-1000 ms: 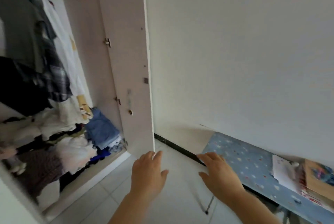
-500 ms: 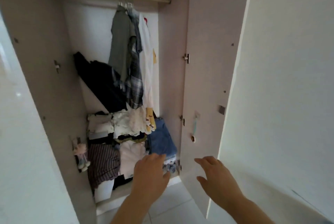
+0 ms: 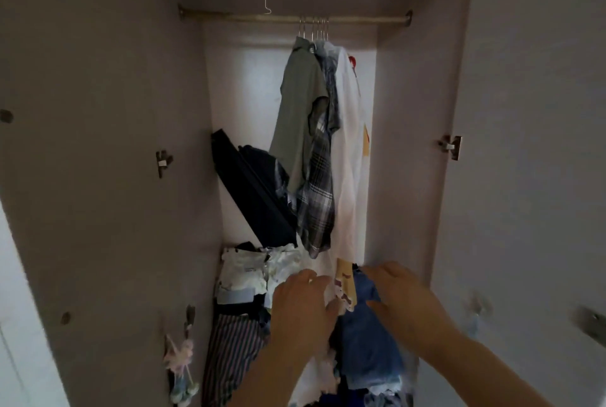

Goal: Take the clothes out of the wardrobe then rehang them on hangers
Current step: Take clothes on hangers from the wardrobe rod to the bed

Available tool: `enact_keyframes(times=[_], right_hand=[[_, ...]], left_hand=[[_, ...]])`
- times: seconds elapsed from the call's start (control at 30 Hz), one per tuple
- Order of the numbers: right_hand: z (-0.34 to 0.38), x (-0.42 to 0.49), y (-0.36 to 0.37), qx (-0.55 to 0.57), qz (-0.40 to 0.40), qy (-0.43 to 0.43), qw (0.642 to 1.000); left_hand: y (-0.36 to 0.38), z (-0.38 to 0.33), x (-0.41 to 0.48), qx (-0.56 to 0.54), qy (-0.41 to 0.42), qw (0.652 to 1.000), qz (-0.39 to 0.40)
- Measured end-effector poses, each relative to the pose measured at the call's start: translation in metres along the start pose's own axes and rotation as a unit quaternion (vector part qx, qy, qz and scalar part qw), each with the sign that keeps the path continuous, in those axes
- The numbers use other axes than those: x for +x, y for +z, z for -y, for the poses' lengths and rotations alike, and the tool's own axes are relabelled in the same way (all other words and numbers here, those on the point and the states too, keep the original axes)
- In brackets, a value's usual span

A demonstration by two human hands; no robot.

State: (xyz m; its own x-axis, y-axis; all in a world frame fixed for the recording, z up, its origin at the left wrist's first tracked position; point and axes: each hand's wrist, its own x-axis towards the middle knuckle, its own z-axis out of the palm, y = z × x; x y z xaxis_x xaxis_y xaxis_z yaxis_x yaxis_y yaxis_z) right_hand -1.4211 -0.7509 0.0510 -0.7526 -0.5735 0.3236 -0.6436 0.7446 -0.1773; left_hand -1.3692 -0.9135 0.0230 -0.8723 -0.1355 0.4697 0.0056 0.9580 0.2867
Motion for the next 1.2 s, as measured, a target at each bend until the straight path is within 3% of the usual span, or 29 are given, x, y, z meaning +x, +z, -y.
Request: enact_keyframes(times=[0.13,0.23,0.37,0.77,1.03,1.2], right_hand=[[-0.001,0.083,-0.001,0.018,-0.026,-0.031,0.999],[0.002,0.153,-0.008,0.016,-0.052,-0.055,0.997],[0.001,0.242,-0.021,0.030,-0.109,-0.089,0.990],[0.017,0.505,-0.104,-0.070,-0.253,-0.197,0.945],[0.013,0.635,-0.157,-0.164,-0.325,-0.170,0.916],[-0.025,0.686,-0.171,-0.193,-0.355,-0.106,0.908]], left_hand=[[0.004,0.035,0.077,-0.051,-0.003,0.993,-0.103],[-0.004,0.060,0.142,-0.083,-0.012,0.987,-0.135],[-0.028,0.078,0.211,-0.083,-0.031,0.987,-0.132],[-0.063,0.136,0.421,-0.090,-0.058,0.968,-0.228],[-0.069,0.157,0.513,-0.051,-0.042,0.958,-0.279],[-0.059,0.176,0.541,-0.009,-0.042,0.958,-0.283]])
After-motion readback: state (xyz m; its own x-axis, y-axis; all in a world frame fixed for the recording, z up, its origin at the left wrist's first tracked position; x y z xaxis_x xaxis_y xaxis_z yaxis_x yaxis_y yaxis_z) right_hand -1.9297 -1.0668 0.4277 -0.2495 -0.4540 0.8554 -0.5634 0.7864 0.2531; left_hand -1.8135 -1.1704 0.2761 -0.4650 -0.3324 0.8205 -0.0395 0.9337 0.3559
